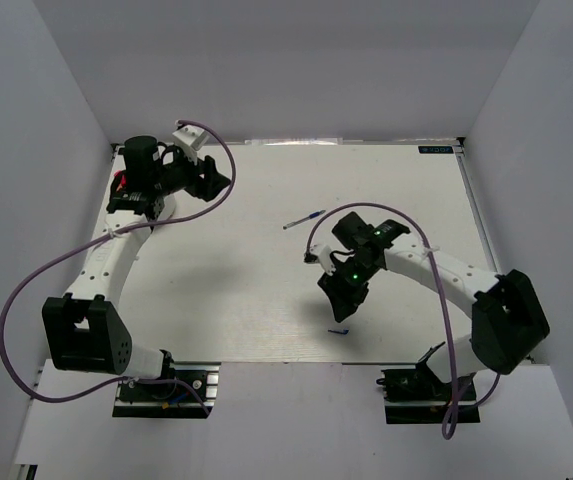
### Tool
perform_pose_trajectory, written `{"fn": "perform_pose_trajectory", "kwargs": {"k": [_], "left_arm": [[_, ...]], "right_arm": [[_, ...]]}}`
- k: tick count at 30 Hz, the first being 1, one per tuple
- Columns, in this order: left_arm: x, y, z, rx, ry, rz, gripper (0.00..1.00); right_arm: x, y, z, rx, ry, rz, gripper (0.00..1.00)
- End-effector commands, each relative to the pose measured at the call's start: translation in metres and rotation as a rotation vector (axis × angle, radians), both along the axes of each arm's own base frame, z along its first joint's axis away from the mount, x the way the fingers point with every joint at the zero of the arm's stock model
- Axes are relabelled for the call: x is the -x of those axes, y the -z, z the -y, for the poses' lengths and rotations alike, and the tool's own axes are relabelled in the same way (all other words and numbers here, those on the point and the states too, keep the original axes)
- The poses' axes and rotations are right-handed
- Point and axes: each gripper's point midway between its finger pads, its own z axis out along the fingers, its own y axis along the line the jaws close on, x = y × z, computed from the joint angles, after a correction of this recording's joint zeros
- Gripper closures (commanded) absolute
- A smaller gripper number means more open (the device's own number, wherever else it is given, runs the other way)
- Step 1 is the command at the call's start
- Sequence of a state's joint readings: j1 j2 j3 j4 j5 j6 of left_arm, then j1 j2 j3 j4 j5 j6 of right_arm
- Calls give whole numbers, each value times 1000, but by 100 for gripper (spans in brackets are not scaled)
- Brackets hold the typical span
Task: Sort the stationery into containers
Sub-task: Grab a piece of stationery with the right arm
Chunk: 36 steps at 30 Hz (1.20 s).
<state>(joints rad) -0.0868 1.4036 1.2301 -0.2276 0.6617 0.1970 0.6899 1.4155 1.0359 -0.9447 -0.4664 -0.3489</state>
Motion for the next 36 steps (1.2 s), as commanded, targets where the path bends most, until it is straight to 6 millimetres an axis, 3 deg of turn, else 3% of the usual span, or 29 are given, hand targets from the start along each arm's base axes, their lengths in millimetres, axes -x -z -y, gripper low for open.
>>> {"fn": "perform_pose_trajectory", "kwargs": {"k": [1, 4, 7, 16, 22, 26, 30, 36], "left_arm": [[2, -8, 3, 12, -9, 26, 27], [0, -5, 3, 13, -16, 15, 27], [-1, -1, 2, 7, -19, 8, 26], [-14, 22, 3, 0, -24, -35, 26], [-22, 22, 4, 13, -25, -38, 26], [-25, 21, 4, 7, -28, -30, 26], [-29, 24, 4, 0, -28, -33, 26], [-35, 23, 8, 3, -24, -38, 27]], "right_arm": [[-2, 4, -16, 14, 84, -62, 60], [-13, -6, -26, -56, 162, -30, 60], [-9, 17, -15, -6, 198, -21, 56], [-9, 41, -2, 70, 192, 64, 53], [-4, 58, 0, 132, 149, 77, 41], [2, 65, 3, 176, 88, 82, 42], [9, 70, 4, 187, 17, 83, 51], [18, 77, 3, 190, -27, 39, 54]]}}
